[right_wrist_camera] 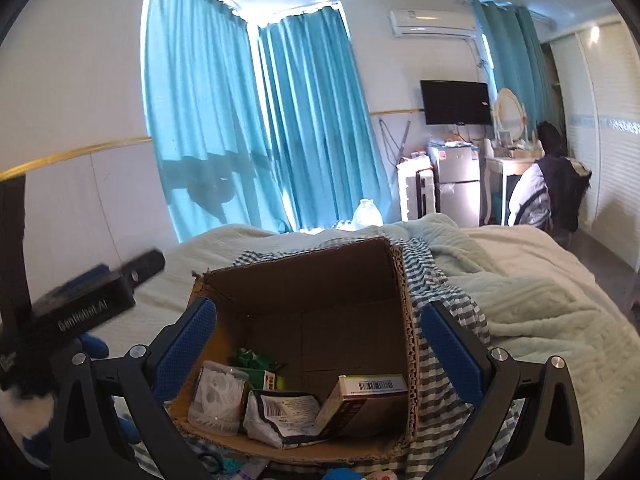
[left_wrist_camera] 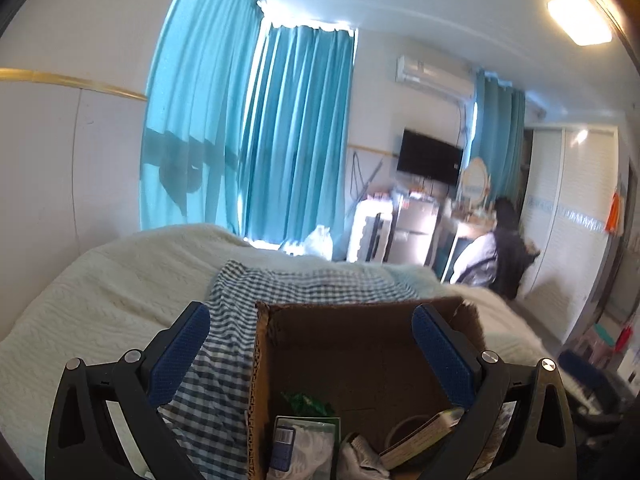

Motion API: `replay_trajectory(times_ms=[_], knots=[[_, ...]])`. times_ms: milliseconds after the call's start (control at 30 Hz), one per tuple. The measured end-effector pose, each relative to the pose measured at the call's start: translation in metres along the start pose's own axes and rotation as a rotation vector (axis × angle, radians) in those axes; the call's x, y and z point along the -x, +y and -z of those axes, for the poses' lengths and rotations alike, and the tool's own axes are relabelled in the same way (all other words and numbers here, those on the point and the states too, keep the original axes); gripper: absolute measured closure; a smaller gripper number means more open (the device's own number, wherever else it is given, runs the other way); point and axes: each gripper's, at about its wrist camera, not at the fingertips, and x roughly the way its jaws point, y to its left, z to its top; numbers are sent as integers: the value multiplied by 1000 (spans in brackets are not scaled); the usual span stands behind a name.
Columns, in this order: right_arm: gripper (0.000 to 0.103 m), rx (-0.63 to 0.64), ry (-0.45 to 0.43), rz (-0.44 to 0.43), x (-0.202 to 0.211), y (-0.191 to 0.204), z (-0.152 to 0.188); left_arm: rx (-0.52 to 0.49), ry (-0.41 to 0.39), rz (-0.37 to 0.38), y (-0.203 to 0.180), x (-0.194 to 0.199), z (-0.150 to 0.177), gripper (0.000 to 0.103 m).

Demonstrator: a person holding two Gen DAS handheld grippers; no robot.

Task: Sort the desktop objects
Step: 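Drop the green packet and Amoxicillin box into the cardboard box with both tools, then grasp the white BOP tube with the left tool while the right grasps the white sachet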

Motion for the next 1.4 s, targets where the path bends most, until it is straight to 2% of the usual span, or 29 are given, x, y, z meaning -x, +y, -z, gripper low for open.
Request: replay_trajectory(times_ms=[67,167,233,333,500,633,733,900,967,1133,1267,1400], knots=[[0,11,1,-10,6,2,3,-7,23,3,2,6,0,0],[0,74,-105,-36,25,11,12,-43,31,-23,2,15,5,0],[0,90,-132,-71,33,15,18,-68,23,-13,2,22,10,0],[0,85,-114,-56,38,17,21,-88,36,38,0,31,17,0],[0,83,-61,-101,44,14,30,-111,35,10,-6,43,27,0],[0,75,-103,-84,61,9,43,-126,64,1,-6,43,38,0],[0,93,-52,-55,58,9,52,-162,115,-6,-8,39,48,0],[0,101,-80,51,65,9,66,-148,164,21,-3,37,71,0],[0,100,-80,40,67,7,70,-141,178,24,-2,35,79,0],[0,101,-49,54,64,6,85,-153,160,16,-1,38,94,0],[0,97,1,64,57,4,100,-173,184,1,-2,35,110,0],[0,104,68,53,47,1,107,-170,244,9,0,28,124,0]])
